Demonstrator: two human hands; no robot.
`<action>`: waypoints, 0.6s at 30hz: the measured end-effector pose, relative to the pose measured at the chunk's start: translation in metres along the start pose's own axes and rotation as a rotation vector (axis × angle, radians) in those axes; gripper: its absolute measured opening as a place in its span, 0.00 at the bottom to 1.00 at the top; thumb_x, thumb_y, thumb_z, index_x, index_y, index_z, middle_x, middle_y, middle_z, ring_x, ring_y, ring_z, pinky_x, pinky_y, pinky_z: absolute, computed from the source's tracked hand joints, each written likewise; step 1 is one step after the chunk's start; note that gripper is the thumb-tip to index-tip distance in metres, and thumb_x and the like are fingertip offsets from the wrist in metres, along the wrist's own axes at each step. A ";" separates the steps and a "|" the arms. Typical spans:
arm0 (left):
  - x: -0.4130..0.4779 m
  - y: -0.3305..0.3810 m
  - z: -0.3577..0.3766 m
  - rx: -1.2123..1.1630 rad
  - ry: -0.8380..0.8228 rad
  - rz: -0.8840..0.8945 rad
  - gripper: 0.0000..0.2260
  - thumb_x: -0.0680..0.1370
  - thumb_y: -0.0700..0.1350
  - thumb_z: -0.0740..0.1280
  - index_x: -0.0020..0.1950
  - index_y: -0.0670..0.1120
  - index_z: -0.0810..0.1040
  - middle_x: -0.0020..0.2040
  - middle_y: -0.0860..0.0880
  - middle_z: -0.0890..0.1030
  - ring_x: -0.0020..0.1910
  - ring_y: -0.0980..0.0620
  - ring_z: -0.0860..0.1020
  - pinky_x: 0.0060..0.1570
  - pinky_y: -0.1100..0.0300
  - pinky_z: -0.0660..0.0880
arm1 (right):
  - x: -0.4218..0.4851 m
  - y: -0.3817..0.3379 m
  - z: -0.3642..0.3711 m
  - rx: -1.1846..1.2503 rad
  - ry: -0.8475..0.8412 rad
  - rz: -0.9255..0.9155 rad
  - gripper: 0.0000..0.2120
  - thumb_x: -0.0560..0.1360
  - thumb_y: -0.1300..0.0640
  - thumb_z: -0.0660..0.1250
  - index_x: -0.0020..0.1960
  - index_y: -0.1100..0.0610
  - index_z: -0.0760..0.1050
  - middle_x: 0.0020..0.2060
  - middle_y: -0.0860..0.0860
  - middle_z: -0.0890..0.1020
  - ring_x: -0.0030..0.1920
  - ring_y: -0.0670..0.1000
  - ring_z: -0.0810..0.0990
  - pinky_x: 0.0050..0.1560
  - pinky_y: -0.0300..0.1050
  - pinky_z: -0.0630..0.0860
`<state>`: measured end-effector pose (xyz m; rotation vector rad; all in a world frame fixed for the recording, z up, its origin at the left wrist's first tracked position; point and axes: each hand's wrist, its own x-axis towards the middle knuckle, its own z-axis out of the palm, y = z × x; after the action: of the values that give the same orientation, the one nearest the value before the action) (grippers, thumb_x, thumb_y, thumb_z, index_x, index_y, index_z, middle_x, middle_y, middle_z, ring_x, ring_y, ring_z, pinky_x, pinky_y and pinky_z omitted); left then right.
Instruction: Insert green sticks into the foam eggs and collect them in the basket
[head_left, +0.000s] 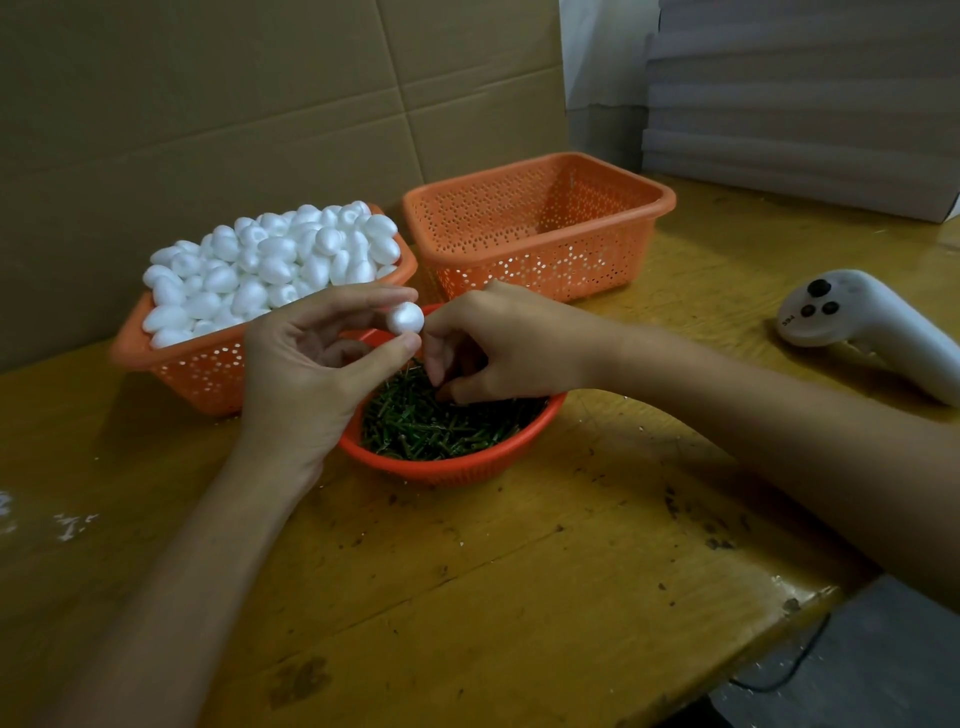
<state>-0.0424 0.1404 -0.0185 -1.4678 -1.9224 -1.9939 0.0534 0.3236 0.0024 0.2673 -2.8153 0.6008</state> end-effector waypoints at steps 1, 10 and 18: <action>0.000 0.000 0.000 -0.004 0.001 0.000 0.17 0.72 0.31 0.78 0.58 0.46 0.84 0.54 0.48 0.88 0.55 0.49 0.86 0.48 0.60 0.79 | 0.000 0.000 0.000 -0.002 0.000 -0.003 0.08 0.70 0.57 0.77 0.49 0.51 0.82 0.42 0.41 0.84 0.44 0.39 0.79 0.49 0.32 0.70; 0.002 0.000 -0.001 -0.022 0.010 0.013 0.23 0.70 0.33 0.81 0.61 0.50 0.83 0.54 0.49 0.88 0.53 0.49 0.86 0.47 0.60 0.80 | -0.001 -0.001 -0.001 -0.001 -0.005 -0.011 0.08 0.71 0.57 0.77 0.49 0.52 0.83 0.43 0.41 0.84 0.44 0.39 0.79 0.48 0.36 0.72; 0.002 -0.005 -0.001 0.020 0.054 0.005 0.13 0.69 0.33 0.81 0.51 0.42 0.85 0.50 0.47 0.88 0.50 0.46 0.86 0.47 0.60 0.81 | -0.001 -0.002 -0.001 -0.006 -0.007 0.000 0.07 0.71 0.57 0.77 0.48 0.51 0.82 0.41 0.40 0.82 0.44 0.39 0.79 0.48 0.36 0.72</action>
<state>-0.0469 0.1414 -0.0208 -1.3973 -1.9107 -1.9846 0.0552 0.3220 0.0037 0.2687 -2.8240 0.5921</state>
